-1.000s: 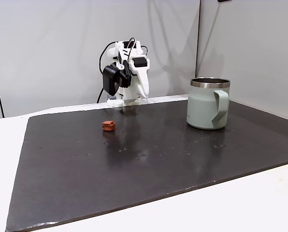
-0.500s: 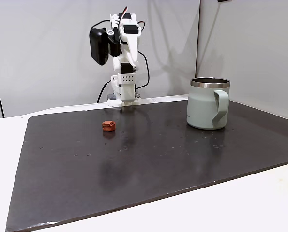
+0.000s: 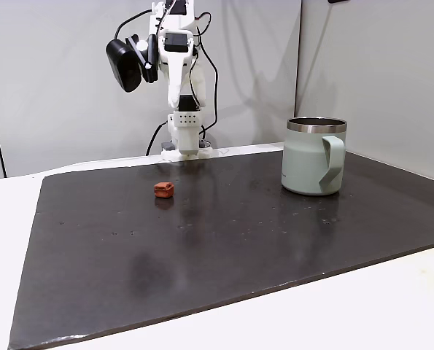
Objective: Grasp a cube and put it in the cup.
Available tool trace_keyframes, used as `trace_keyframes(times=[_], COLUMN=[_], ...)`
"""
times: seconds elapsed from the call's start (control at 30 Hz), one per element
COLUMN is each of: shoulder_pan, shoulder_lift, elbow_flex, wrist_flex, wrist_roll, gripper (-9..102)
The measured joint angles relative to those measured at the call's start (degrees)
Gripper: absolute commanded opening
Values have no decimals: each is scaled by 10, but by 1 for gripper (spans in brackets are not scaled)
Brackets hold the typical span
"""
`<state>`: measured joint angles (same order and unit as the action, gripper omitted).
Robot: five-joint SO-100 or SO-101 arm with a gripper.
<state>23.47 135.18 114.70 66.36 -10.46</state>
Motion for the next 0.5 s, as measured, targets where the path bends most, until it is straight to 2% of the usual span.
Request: trace_keyframes(times=[0.5], shoulder_pan=[9], shoulder_lift=[-244], elbow_flex=[-207], wrist_flex=[126], wrist_roll=[-24], gripper=[0])
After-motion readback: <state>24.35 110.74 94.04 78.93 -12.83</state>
